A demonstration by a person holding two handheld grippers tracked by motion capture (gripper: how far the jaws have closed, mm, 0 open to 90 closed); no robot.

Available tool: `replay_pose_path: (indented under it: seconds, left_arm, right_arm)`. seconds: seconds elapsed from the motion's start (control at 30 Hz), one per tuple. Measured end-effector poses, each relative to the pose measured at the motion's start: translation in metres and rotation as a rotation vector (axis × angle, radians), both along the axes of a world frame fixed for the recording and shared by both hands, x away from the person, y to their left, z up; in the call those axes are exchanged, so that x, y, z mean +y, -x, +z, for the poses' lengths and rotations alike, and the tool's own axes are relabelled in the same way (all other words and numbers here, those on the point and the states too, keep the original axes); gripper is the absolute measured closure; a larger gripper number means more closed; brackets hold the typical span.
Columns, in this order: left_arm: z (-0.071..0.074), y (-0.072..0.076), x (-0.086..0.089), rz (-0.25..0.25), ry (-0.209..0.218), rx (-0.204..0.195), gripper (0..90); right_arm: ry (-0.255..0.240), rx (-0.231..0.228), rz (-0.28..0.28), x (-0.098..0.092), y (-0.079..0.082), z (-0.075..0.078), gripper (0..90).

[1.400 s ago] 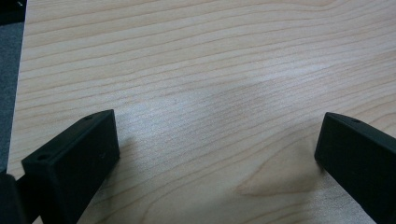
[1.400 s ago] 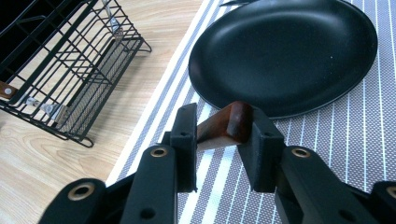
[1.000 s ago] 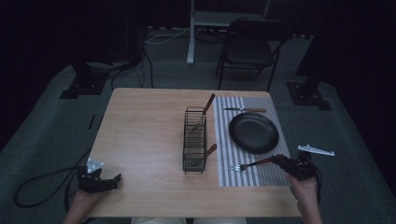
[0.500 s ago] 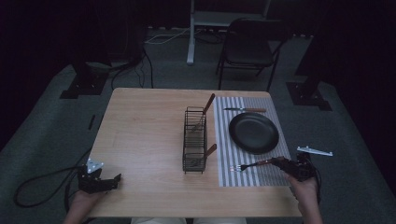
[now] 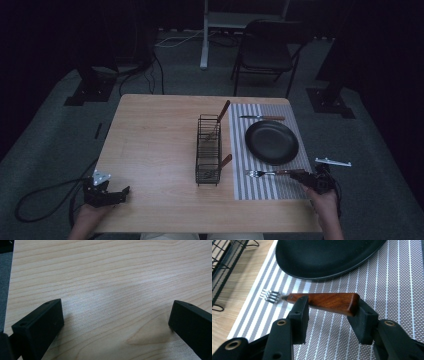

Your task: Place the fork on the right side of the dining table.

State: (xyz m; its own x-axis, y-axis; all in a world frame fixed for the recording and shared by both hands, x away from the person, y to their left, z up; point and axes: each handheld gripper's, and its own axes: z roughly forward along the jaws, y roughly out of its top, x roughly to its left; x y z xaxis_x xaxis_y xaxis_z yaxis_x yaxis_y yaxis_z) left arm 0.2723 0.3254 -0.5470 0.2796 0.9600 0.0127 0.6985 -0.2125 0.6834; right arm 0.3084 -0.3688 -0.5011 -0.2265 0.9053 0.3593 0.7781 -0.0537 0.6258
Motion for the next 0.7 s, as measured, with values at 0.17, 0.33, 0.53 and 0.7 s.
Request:
replay_pose_path:
  seconds: [0.17, 0.33, 0.53, 0.7]
  left_arm:
    - [0.000, 0.000, 0.000, 0.000, 0.000, 0.000, 0.0]
    - [0.000, 0.000, 0.000, 0.000, 0.000, 0.000, 0.0]
    - [0.000, 0.000, 0.000, 0.000, 0.000, 0.000, 0.0]
    - [0.000, 0.000, 0.000, 0.000, 0.000, 0.000, 0.0]
  right_arm:
    - [-0.008, 0.013, -0.007, -0.003, -0.004, -0.004, 50.8]
    - [-0.019, 0.036, 0.003, -0.006, -0.007, -0.010, 48.9]
    - [-0.016, 0.059, -0.004, -0.009, -0.008, -0.018, 46.5]
    - [0.011, 0.077, -0.008, -0.011, -0.009, -0.024, 45.6]
